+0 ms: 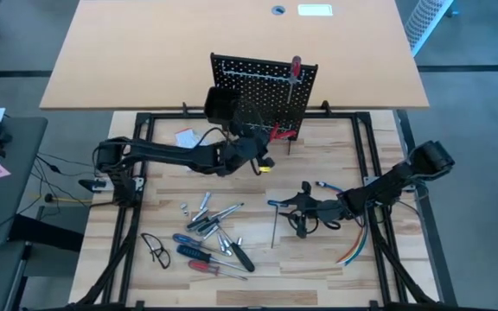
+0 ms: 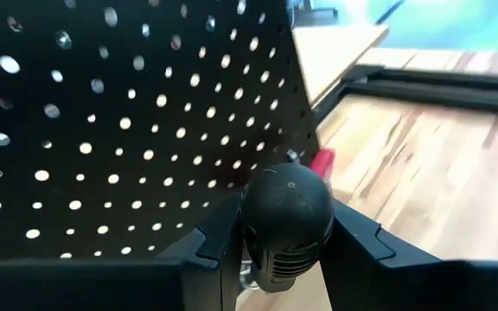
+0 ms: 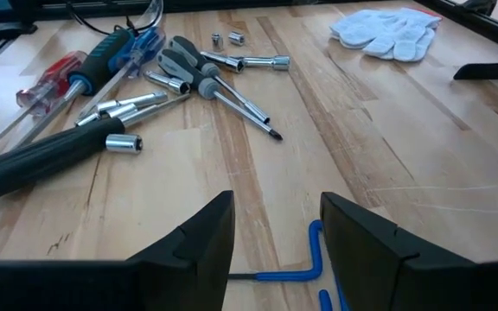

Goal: Hang tools onto peg board
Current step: Hang the black screwdriver on the pegboard

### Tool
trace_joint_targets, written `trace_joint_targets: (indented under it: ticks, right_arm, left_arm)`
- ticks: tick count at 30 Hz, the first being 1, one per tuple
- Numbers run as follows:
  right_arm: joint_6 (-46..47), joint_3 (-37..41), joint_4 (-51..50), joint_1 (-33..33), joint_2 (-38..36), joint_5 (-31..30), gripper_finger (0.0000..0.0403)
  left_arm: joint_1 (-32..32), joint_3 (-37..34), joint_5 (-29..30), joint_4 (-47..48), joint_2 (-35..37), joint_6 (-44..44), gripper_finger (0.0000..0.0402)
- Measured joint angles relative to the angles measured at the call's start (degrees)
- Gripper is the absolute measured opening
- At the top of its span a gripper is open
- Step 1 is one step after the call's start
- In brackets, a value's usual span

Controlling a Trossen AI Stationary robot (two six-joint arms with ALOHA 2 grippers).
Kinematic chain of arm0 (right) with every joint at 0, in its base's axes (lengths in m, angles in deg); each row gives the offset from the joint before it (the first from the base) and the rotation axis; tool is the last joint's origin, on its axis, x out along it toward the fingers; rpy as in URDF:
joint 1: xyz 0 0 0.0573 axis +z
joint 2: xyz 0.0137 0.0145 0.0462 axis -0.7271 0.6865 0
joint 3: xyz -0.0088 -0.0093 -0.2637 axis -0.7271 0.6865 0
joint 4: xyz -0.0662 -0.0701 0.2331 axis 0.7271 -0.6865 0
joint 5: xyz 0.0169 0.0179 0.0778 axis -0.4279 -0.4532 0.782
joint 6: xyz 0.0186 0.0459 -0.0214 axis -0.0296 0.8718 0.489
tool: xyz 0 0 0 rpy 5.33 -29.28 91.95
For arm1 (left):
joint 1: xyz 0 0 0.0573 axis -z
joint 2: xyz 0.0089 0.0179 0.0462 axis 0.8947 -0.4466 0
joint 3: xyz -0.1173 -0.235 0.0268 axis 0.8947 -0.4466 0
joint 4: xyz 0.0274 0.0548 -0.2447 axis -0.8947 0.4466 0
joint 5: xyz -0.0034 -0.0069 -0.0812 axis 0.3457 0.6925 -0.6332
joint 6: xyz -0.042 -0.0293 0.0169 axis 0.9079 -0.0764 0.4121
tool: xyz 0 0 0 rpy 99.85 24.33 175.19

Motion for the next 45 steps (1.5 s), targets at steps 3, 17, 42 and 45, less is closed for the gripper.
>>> trace_joint_targets:
  ticks: [3, 17, 42, 45]
  right_arm:
    - [0.00, 0.00, -0.08, 0.00, 0.02, 0.01, 0.0179]
    - [0.00, 0.00, 0.15, 0.00, 0.01, 0.01, 0.0179]
    - [-6.89, 0.00, 3.69, 4.25, -0.53, -9.62, 0.0179]
    - [-12.93, 0.00, 8.96, 7.59, -0.59, -13.78, 0.0179]
  left_arm:
    - [2.52, 0.03, 2.68, -0.64, 0.35, 0.42, 0.0107]
    - [7.71, 0.07, 18.03, -11.72, -0.64, 1.06, 0.0107]
    - [13.50, 0.00, 25.22, -20.50, -4.30, -11.77, 0.0107]
    - [16.79, 0.00, 25.64, -16.75, -1.72, -15.81, 0.0107]
